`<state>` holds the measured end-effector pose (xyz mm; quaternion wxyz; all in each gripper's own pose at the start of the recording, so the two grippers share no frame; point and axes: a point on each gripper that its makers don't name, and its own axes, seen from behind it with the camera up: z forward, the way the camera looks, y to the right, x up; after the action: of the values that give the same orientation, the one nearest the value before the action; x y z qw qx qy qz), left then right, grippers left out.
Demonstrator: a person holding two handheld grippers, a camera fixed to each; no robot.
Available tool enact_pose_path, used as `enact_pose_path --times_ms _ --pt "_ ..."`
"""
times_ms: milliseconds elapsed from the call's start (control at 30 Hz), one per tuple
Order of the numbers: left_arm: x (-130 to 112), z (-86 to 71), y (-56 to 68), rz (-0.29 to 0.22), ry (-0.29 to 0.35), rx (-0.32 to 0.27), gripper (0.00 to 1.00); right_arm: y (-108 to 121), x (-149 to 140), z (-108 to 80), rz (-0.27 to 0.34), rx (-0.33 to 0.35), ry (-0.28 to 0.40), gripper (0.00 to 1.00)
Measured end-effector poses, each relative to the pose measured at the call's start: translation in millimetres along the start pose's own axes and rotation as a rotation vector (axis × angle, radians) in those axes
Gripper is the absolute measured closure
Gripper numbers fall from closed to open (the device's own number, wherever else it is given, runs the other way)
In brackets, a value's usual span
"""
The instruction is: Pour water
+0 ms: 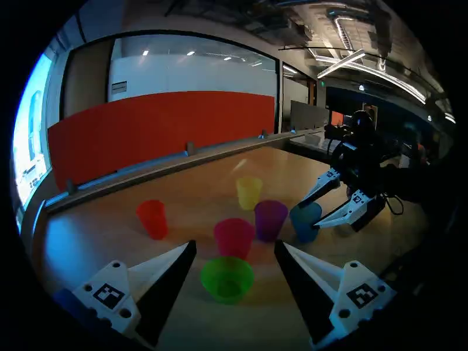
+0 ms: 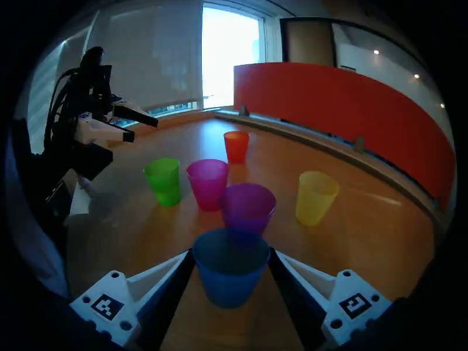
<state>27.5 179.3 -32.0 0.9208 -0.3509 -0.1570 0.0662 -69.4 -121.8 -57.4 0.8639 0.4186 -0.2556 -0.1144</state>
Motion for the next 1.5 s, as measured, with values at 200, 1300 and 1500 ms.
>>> enact_pose_path --times_ms 200,1300,1500 --pt "3.0 -2.6 1.8 0.010 0.004 0.001 0.00 -1.9 -1.3 -1.5 0.001 0.005 0.002 0.07" --pt "-5.0 -4.6 11.6 0.022 -0.018 0.004 0.00 -11.1 -16.8 -26.6 -0.016 -0.019 -0.004 0.02" --pt "-6.4 -7.1 6.2 0.012 -0.017 0.021 0.00 -11.2 -18.0 -32.3 -0.013 -0.032 -0.001 0.00"
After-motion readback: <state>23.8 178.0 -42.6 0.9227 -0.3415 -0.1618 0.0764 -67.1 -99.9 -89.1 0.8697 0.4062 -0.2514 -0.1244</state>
